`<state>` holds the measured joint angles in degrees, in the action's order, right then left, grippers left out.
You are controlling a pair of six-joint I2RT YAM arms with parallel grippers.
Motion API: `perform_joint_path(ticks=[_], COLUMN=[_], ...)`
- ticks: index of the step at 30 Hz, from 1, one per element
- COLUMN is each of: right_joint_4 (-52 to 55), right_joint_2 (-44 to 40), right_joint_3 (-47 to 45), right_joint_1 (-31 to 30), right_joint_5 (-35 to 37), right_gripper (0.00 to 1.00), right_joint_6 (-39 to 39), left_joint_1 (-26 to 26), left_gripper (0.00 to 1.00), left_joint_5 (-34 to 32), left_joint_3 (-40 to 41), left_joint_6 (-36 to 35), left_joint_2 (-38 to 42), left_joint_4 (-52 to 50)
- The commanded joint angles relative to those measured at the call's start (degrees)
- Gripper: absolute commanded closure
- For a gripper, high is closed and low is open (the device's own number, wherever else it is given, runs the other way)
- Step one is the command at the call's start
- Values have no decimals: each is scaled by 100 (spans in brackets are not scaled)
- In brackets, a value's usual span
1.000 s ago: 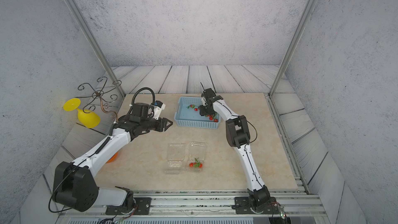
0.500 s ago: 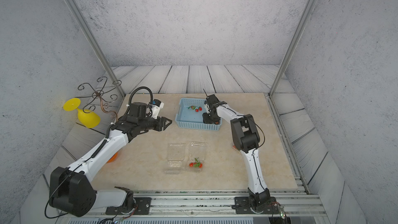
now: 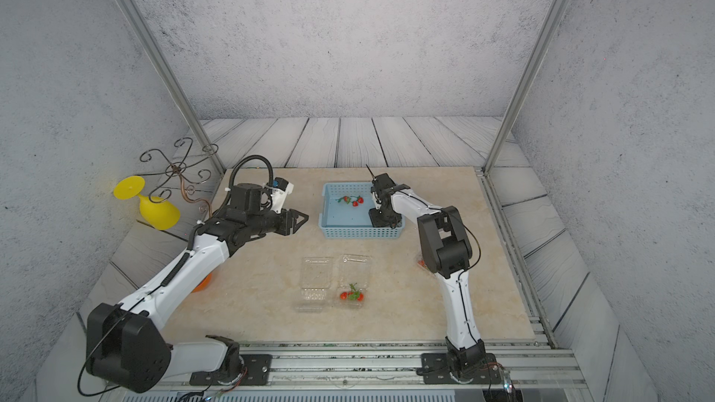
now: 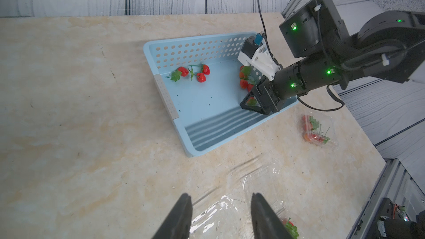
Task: Pack strawberries into containers
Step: Pick up the strawberry from the basket.
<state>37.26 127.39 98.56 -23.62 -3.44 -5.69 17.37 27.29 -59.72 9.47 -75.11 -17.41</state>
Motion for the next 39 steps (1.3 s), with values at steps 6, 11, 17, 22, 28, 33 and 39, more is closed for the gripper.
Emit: perform_joint_path(ticks=[6,11,17,22,28,33,39], right_joint_4=[355,353,409,519,549,609,478], right_joint_2=[-211,-383,-777,-1196,-1634,-2255,-3327], right_joint_3=[-289,-365,-197,-50,-58,-477,-1719], right_joint_1=[-64,-69,-64,-65,-77,-326,-1065], right_joint_5=[168,155,9,-129,-402,-648,-1152], right_gripper=[60,70,76,77,78,78,77], right_joint_6=[3,-90,-168,-186,-196,-167,-329], left_joint_1=[-31,-31,-31,-31,-31,-31,-33], left_gripper=[54,54,54,54,54,54,54], left_joint_5=[5,31,31,56,59,31,4], left_joint_3=[53,51,57,66,61,61,57], left_joint_6=[-16,-8,-7,-7,-10,-18,-24], left_joint_2=[181,181,225,251,267,278,304], left_joint_4=[-3,18,17,27,30,19,18])
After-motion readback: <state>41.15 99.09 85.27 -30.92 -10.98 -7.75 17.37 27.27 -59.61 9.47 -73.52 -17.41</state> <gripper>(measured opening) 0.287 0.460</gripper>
